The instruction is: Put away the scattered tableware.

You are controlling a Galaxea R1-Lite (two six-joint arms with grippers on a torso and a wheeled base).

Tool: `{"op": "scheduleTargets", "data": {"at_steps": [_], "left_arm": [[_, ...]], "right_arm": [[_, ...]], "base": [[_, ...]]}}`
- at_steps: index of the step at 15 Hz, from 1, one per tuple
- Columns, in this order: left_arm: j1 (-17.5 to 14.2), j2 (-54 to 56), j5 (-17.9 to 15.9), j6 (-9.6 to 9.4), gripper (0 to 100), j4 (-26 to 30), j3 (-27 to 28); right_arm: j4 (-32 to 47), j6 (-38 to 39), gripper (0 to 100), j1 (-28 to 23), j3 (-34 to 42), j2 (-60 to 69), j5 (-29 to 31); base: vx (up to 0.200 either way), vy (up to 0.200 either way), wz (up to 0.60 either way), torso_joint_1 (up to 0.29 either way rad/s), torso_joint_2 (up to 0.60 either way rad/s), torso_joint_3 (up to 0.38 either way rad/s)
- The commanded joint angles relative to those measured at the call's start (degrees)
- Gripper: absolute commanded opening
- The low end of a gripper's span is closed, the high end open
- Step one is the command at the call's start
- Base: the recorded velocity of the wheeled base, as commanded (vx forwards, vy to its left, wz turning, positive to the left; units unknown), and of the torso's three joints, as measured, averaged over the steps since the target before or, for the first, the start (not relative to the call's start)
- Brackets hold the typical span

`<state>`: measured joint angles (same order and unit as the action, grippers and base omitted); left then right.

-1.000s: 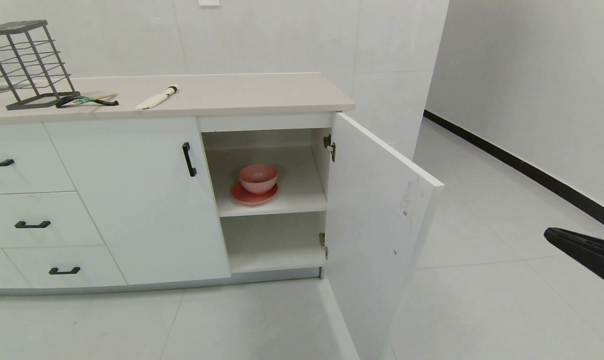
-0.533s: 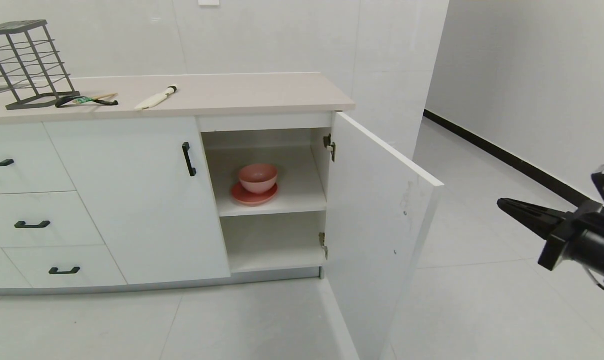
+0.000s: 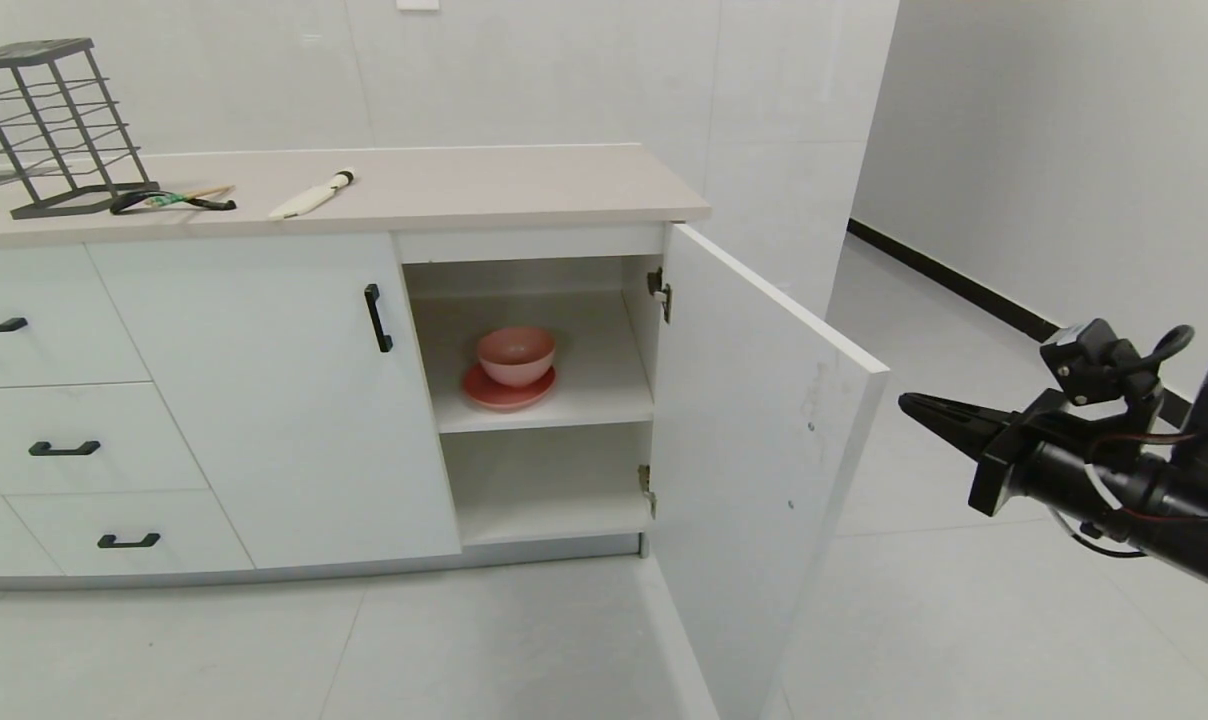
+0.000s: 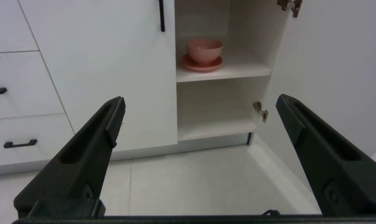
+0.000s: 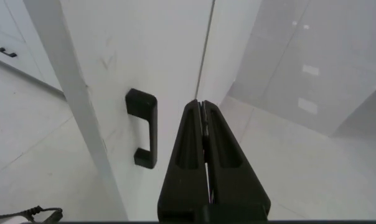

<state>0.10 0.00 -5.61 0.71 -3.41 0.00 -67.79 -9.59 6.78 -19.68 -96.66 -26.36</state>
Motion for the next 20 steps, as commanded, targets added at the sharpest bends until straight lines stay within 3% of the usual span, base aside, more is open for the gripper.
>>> {"op": "scheduleTargets", "data": {"at_steps": [1,6,14,16,20], "left_arm": [[-0.01,-0.09,-0.02,0.00,100,-0.01,0.00],[-0.01,-0.09,-0.02,0.00,100,-0.01,0.00],[-0.01,-0.09,0.07,0.00,100,-0.01,0.00],[-0.01,-0.09,0.07,-0.27,100,-0.01,0.00],[-0.01,-0.09,0.25,-0.27,100,-0.01,0.00]], "right_arm": [[-0.15,-0.07,0,0.60,-1.33,-1.51,-0.10],[-0.24,0.01,0,5.97,-2.56,-1.51,-0.10],[-2.26,-0.16,0,23.37,-5.11,-3.71,-0.27],[-2.70,-0.16,0,26.53,-10.38,-11.09,-0.19],[-2.87,-0.07,0,33.39,-31.39,-28.06,-0.19]], "base": [[0.000,0.000,0.00,0.000,0.00,0.000],[0.000,0.000,0.00,0.000,0.00,0.000],[0.000,0.000,0.00,0.000,0.00,0.000],[0.000,0.000,0.00,0.000,0.00,0.000],[0.000,0.000,0.00,0.000,0.00,0.000]]}}
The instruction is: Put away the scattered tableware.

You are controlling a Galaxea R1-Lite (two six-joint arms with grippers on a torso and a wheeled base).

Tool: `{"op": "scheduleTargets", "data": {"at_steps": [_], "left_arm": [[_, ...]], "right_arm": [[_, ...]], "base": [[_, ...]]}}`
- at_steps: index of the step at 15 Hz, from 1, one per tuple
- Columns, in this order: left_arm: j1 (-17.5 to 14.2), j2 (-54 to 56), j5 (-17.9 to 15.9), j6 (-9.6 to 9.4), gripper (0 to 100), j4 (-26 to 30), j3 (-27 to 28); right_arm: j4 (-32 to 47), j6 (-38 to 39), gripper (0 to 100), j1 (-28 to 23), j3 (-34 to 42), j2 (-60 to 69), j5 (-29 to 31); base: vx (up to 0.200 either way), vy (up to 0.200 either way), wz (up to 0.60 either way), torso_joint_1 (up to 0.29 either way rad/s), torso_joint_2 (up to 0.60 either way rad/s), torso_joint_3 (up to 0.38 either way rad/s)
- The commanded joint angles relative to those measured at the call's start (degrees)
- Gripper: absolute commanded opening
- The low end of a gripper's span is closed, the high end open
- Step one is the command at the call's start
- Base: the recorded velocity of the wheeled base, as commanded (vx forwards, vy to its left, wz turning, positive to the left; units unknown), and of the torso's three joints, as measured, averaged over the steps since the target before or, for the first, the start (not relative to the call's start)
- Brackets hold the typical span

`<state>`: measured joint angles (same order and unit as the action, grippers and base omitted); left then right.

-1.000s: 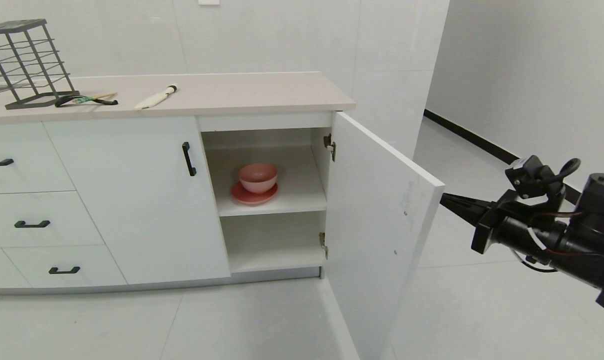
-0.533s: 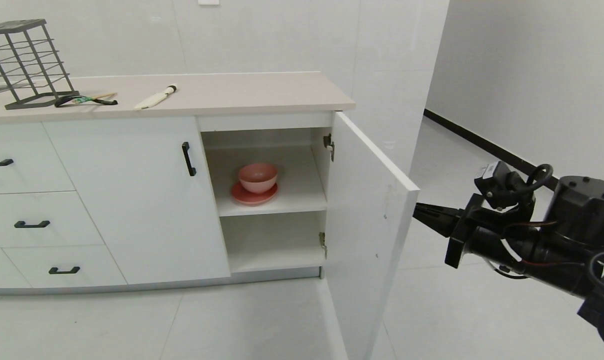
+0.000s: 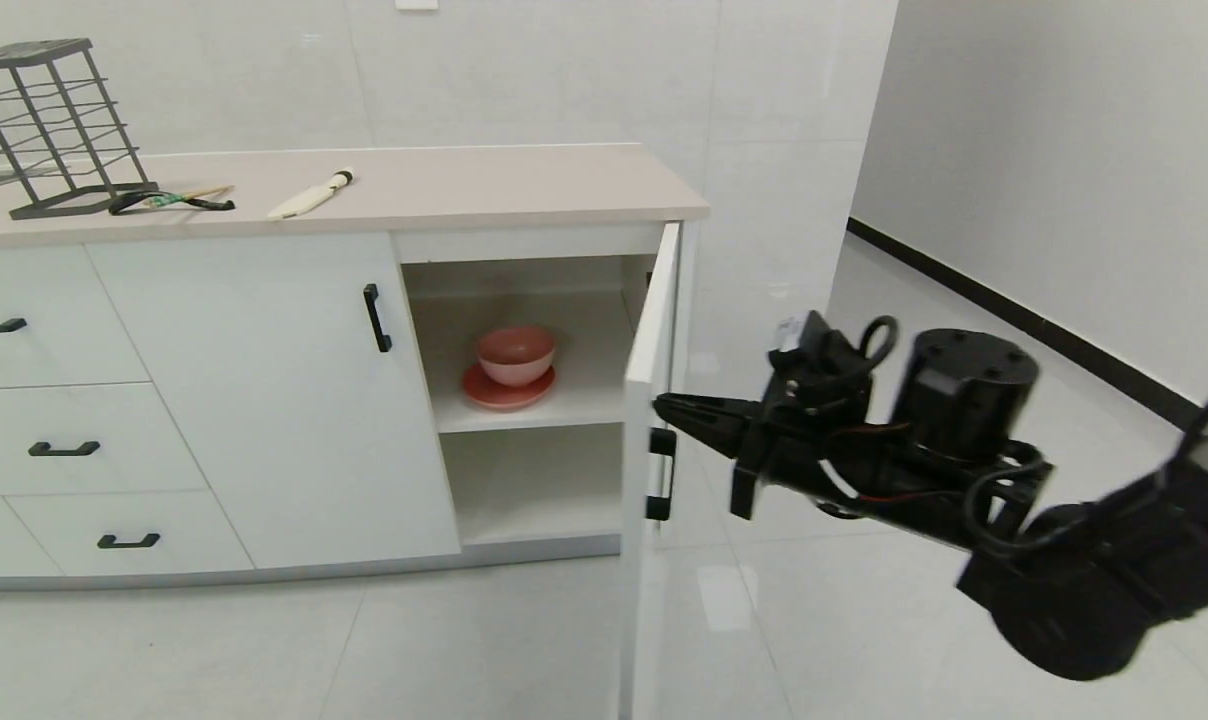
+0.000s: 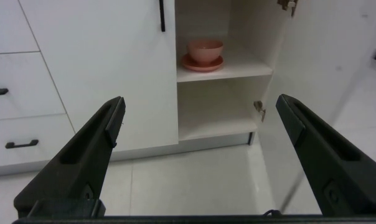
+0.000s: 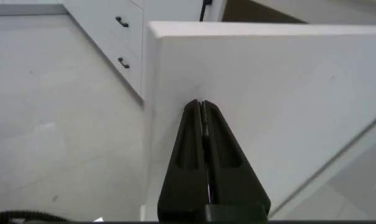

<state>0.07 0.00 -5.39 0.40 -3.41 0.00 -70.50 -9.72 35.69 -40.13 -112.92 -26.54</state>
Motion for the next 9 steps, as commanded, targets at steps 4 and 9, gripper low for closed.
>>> {"op": "scheduleTargets", "data": {"at_steps": [4,9], "left_arm": [[0.01,-0.09,-0.06,0.21,100,-0.01,0.00],[0.01,-0.09,0.11,0.65,100,-0.10,0.00]], "right_arm": [[-7.64,7.25,0,5.09,-41.08,-32.80,0.52],[-11.77,9.36,0,3.33,-10.93,-6.08,1.67]], "base": [[0.000,0.000,0.00,0.000,0.00,0.000],[0.000,0.000,0.00,0.000,0.00,0.000]]}}
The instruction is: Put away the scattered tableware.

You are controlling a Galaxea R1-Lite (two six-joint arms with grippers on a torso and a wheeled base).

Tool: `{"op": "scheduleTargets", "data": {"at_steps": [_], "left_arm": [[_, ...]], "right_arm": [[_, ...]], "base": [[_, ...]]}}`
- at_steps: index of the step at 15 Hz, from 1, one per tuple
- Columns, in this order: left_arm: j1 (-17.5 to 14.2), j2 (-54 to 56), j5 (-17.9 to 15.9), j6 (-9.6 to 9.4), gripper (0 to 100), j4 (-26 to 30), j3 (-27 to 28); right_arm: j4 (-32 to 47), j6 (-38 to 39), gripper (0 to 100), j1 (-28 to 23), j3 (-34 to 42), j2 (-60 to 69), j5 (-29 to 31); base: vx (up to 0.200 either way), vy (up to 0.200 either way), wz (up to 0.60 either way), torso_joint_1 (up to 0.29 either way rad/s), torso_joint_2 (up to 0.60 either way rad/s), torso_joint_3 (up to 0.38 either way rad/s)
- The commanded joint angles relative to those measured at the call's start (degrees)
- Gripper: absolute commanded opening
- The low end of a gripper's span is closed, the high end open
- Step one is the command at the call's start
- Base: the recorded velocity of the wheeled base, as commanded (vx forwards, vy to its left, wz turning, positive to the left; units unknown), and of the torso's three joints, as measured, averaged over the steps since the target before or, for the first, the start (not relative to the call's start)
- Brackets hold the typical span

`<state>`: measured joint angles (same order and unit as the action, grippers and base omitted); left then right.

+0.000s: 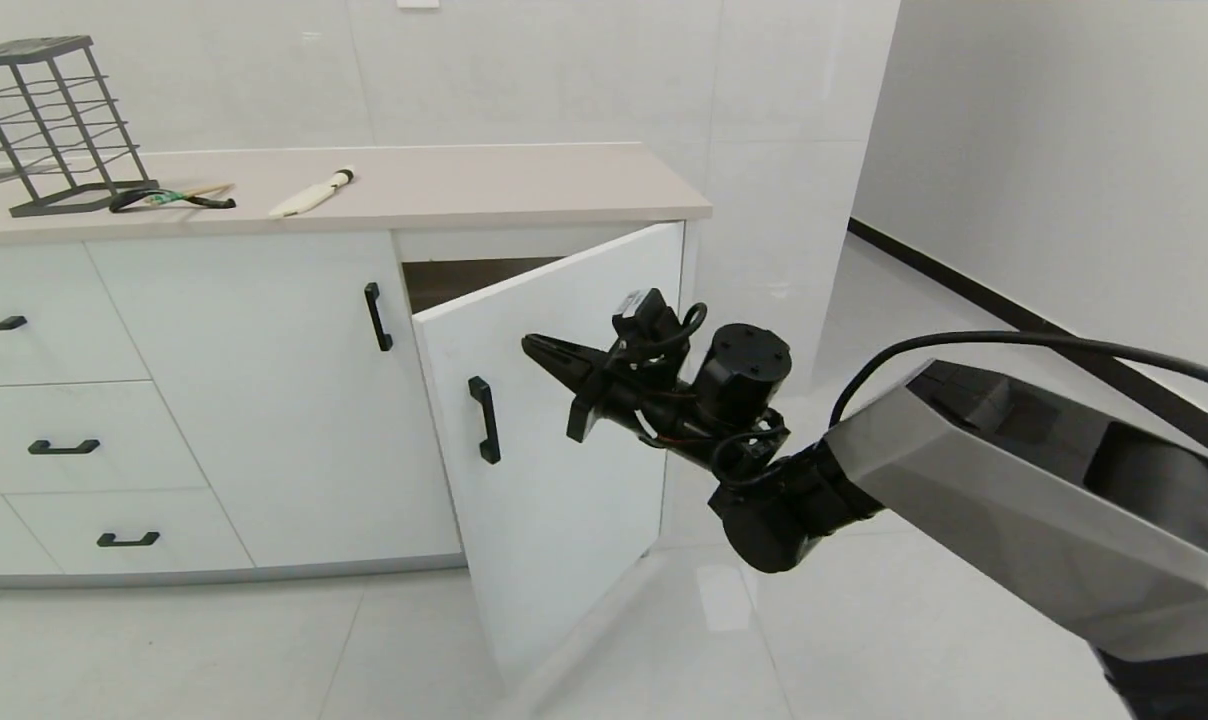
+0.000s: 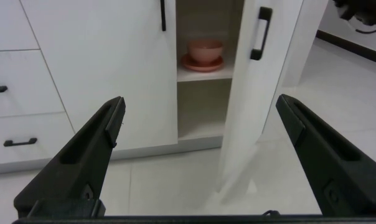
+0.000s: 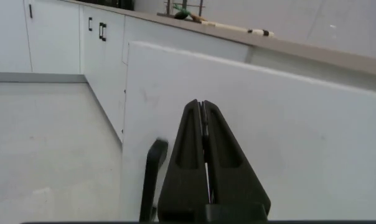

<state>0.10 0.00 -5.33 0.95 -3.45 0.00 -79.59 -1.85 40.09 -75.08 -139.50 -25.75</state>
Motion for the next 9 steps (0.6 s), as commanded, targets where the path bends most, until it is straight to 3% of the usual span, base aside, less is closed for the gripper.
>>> {"op": "scheduleTargets", "data": {"at_steps": [1,3,4,6,8,9], "left_arm": [[-0.01,-0.09,0.14,0.19,100,-0.07,0.00],[-0.01,-0.09,0.23,0.63,100,-0.07,0.00],[-0.01,-0.09,0.23,0.63,100,-0.07,0.00],[-0.01,-0.09,0.23,0.63,100,-0.07,0.00],[-0.01,-0.09,0.23,0.72,100,-0.07,0.00],[-0.01,-0.09,0.23,0.72,100,-0.07,0.00]], "right_arm": [[-2.50,1.50,0,-1.86,31.58,28.49,1.84],[-2.15,1.41,0,-5.91,46.87,43.87,2.02],[-2.06,1.41,0,-7.14,50.47,47.56,2.02],[-1.09,1.33,0,-16.36,64.36,63.03,2.02],[1.81,1.33,0,-23.66,67.44,71.73,2.02],[4.89,1.33,0,-32.18,70.16,79.20,1.75]], "base": [[0.000,0.000,0.00,0.000,0.00,0.000],[0.000,0.000,0.00,0.000,0.00,0.000],[0.000,0.000,0.00,0.000,0.00,0.000],[0.000,0.000,0.00,0.000,0.00,0.000],[0.000,0.000,0.00,0.000,0.00,0.000],[0.000,0.000,0.00,0.000,0.00,0.000]]}}
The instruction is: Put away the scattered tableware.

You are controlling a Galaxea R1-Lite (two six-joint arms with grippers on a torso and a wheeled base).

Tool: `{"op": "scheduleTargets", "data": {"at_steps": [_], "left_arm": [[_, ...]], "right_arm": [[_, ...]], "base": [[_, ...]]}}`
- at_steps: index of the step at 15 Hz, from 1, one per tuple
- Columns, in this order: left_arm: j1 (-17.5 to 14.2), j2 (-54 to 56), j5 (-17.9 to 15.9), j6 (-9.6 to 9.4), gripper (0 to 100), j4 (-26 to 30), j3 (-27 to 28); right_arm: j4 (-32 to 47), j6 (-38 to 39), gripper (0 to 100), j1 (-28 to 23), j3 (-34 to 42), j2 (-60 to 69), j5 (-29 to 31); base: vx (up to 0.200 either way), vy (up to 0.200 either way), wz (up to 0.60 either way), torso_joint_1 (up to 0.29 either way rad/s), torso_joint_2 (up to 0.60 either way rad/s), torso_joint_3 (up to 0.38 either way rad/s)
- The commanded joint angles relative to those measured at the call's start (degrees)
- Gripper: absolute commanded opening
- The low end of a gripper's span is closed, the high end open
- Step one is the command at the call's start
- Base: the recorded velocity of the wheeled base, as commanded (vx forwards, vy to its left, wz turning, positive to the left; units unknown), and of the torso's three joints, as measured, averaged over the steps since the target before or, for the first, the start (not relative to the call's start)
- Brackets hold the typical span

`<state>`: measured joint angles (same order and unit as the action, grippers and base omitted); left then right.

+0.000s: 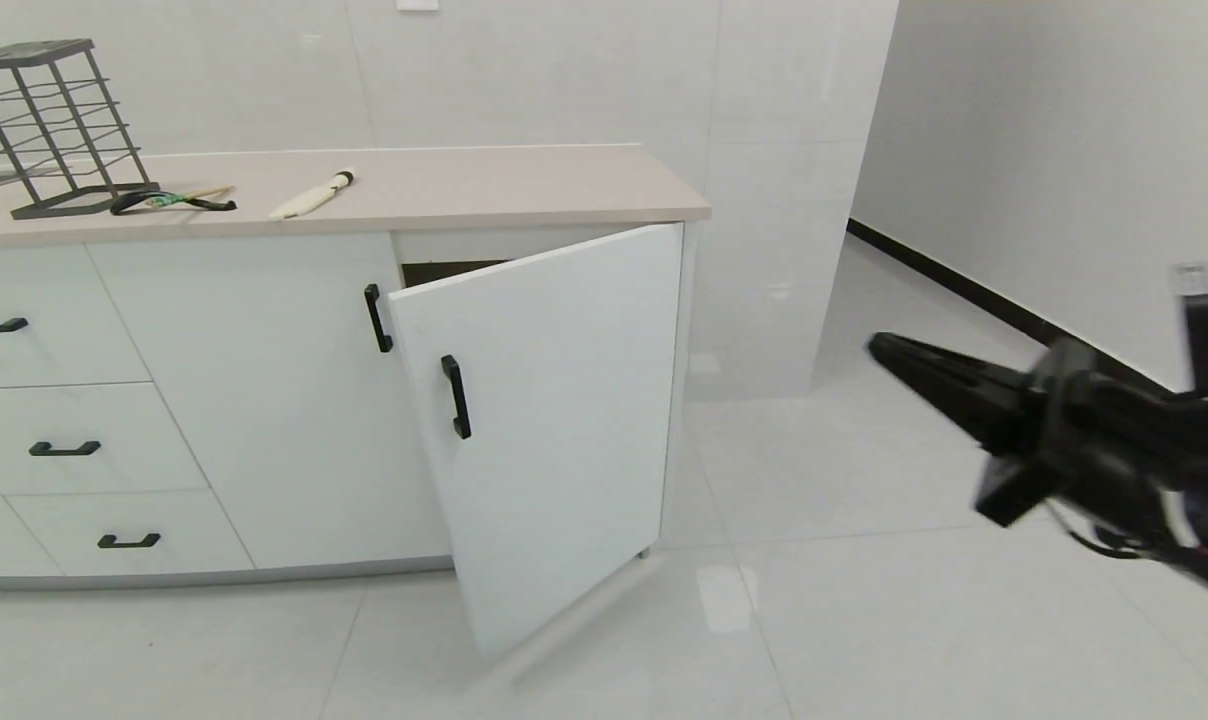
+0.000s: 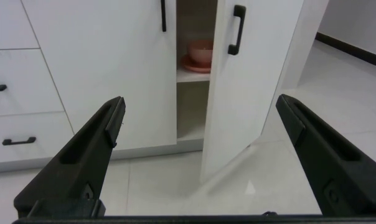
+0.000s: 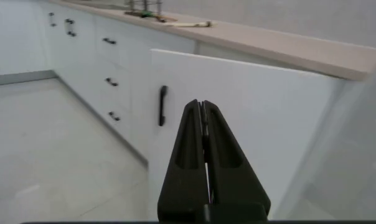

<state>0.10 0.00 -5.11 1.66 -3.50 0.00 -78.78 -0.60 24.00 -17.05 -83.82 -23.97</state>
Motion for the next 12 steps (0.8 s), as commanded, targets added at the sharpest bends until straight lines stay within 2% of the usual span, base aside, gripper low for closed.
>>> {"op": "scheduleTargets", "data": {"at_steps": [1,2,4,6,8,10,11,12], "left_arm": [[-0.01,-0.09,0.01,0.01,100,-0.02,0.00],[-0.01,-0.09,0.10,0.10,100,-0.02,0.00],[-0.01,-0.09,0.10,0.01,100,-0.02,0.00],[-0.01,-0.09,0.01,0.10,100,-0.02,0.00],[-0.01,-0.09,0.10,0.10,100,-0.02,0.00],[-0.01,-0.09,0.10,0.10,100,-0.02,0.00],[-0.01,-0.09,0.10,0.10,100,-0.02,0.00],[-0.01,-0.09,0.01,-0.08,100,-0.10,0.00]], "right_arm": [[4.51,-0.02,0,-18.03,13.19,25.46,-0.20],[4.68,-1.16,0,-19.43,16.44,29.68,-0.55],[8.38,-2.57,0,-20.93,17.05,37.33,-0.55],[11.72,-2.65,0,-22.51,17.05,39.79,-0.55],[23.49,-2.30,0,-23.39,17.05,49.28,-0.55],[40.81,-3.01,0,-22.25,17.05,65.98,-0.64],[45.29,-3.18,0,-21.98,17.05,69.94,-0.64],[59.97,-3.27,0,-22.68,17.05,81.63,-0.47]], "base": [[0.000,0.000,0.00,0.000,0.00,0.000],[0.000,0.000,0.00,0.000,0.00,0.000],[0.000,0.000,0.00,0.000,0.00,0.000],[0.000,0.000,0.00,0.000,0.00,0.000],[0.000,0.000,0.00,0.000,0.00,0.000],[0.000,0.000,0.00,0.000,0.00,0.000],[0.000,0.000,0.00,0.000,0.00,0.000],[0.000,0.000,0.00,0.000,0.00,0.000]]}}
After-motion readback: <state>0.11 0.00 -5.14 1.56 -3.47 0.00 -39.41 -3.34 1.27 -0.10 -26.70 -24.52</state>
